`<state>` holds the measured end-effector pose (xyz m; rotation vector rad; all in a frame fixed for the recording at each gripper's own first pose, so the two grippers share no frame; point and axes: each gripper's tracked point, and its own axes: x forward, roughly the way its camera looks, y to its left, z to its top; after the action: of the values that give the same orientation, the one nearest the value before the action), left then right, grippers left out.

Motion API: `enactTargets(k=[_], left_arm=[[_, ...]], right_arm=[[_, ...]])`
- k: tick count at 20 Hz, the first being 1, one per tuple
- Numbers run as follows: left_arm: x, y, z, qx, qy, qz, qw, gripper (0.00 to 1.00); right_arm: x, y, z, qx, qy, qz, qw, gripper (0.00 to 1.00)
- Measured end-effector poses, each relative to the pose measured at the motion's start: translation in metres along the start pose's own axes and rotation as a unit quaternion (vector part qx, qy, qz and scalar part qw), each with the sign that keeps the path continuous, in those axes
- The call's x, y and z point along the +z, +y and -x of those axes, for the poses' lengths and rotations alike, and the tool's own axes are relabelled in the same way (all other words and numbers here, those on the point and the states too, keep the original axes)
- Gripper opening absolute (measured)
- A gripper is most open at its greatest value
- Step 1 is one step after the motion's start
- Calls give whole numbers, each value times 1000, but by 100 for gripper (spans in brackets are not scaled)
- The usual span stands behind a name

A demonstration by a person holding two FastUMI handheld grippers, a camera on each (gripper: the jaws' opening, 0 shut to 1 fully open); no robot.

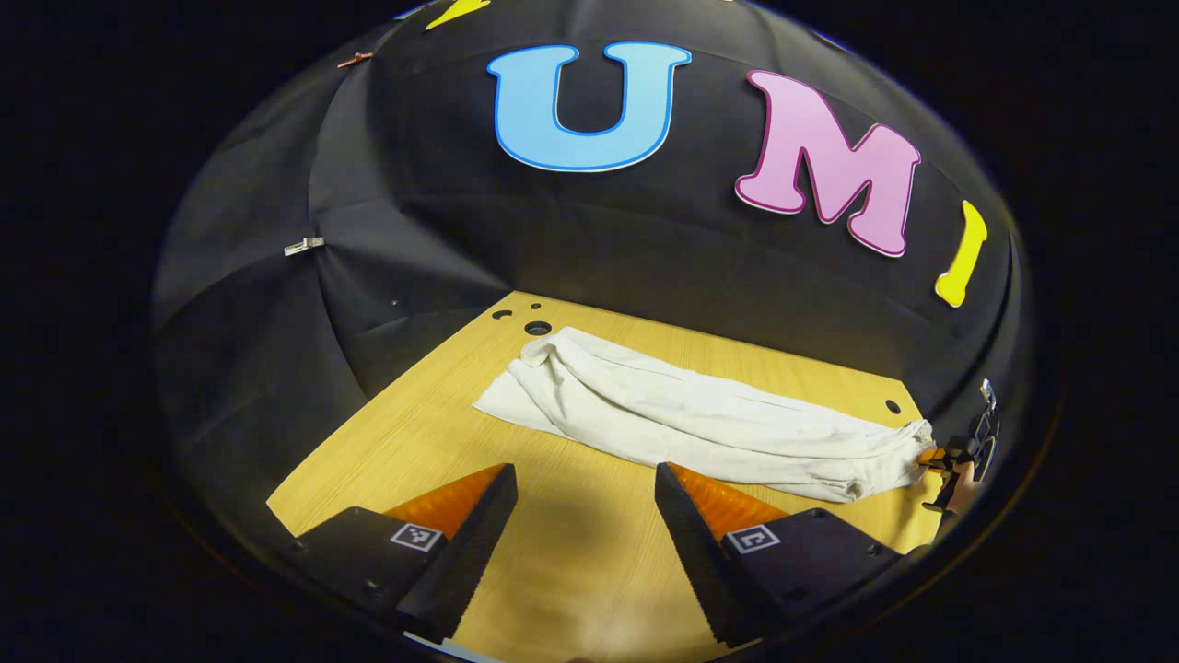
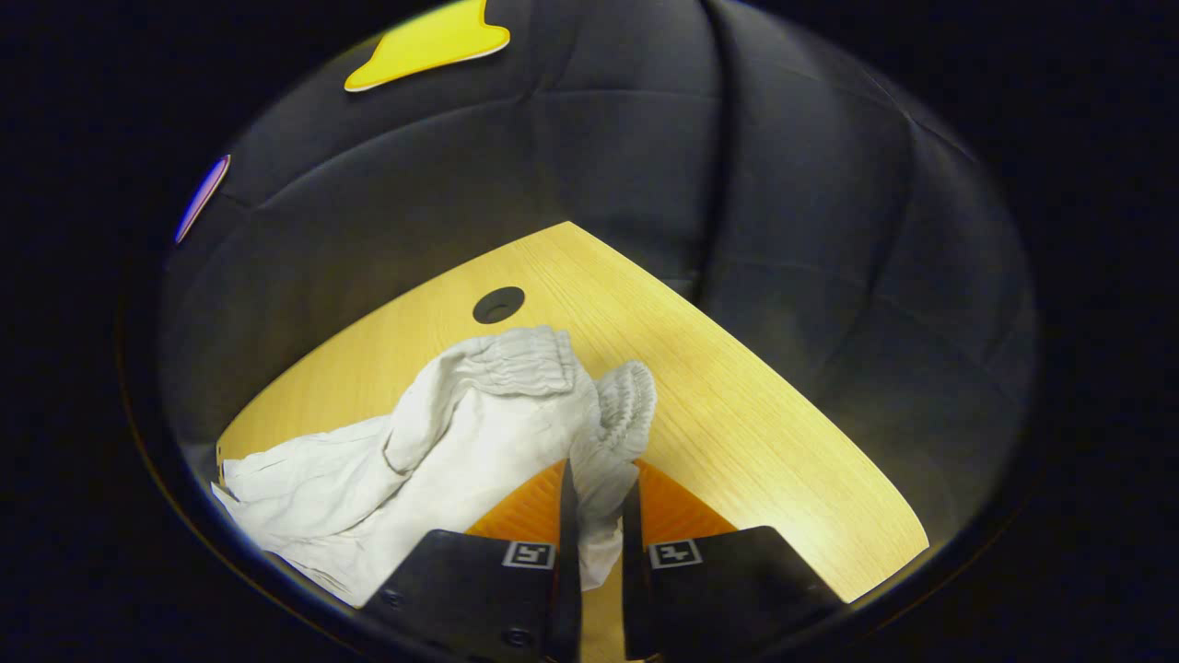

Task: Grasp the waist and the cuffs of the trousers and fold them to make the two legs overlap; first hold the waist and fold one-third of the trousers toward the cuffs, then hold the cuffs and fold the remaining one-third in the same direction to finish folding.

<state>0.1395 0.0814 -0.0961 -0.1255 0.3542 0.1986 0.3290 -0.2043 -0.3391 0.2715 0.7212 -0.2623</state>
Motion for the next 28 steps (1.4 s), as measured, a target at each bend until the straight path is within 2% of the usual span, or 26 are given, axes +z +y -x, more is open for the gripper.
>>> enactTargets(k=[2,6,9,13,16,19,24,28], left_arm=[[-7,4,3,3,8,2,1000,96],[-2,16,6,10,9,16,1000,96],[8,21,9,24,0,-9,1000,96],[19,11,15,-7,-13,-17,1000,96],[19,14,17,-31,-10,-20,999,96],[19,24,16,-55,-8,-11,998,96],[-6,52,15,-77,20,30,996,96],[-25,78,18,-70,28,44,996,96]], right_arm=[[3,2,5,3,-3,-4,1000,13],[28,8,24,14,-30,9,999,13],[63,25,63,26,-71,50,996,13],[109,78,114,53,-106,62,991,13],[120,135,138,85,-119,63,987,13],[110,190,155,115,-128,69,983,13],[56,282,173,192,-112,75,972,13],[4,326,171,210,-83,81,971,13]])
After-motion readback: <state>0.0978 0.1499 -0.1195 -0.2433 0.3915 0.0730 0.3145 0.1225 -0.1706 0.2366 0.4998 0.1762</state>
